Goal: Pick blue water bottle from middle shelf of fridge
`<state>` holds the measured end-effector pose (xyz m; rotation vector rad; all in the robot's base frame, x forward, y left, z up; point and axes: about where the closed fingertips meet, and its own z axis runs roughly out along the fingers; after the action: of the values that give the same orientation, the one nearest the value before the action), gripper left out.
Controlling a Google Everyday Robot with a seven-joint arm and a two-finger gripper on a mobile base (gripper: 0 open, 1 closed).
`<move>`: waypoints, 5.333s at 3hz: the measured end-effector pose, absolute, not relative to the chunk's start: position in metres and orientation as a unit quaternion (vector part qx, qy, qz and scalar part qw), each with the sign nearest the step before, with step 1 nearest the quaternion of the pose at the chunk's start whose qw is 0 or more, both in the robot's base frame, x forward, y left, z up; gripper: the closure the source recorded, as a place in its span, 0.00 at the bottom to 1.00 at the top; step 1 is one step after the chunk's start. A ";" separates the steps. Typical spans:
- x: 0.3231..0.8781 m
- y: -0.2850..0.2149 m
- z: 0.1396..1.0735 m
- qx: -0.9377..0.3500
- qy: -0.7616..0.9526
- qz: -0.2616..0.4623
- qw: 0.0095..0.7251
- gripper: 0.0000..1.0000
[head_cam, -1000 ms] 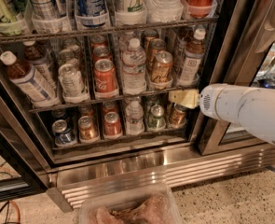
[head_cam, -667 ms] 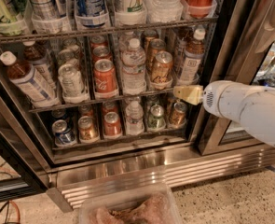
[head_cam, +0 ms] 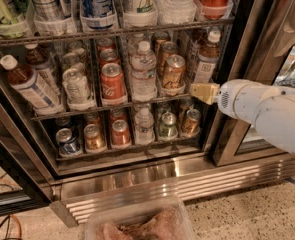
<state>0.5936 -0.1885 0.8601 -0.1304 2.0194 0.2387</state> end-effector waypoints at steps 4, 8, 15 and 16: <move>0.632 -0.170 0.867 -0.084 0.838 0.097 0.531 0.34; 0.701 -0.180 0.881 -0.066 0.823 0.085 0.558 0.39; 0.686 -0.185 0.891 -0.049 0.812 0.098 0.574 1.00; 0.681 -0.186 0.890 -0.044 0.813 0.101 0.572 1.00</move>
Offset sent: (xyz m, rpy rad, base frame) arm 0.0316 0.0236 -0.0010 -0.0195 -0.0048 0.0345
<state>0.6810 -0.1857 0.8905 -0.1037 1.9059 0.2365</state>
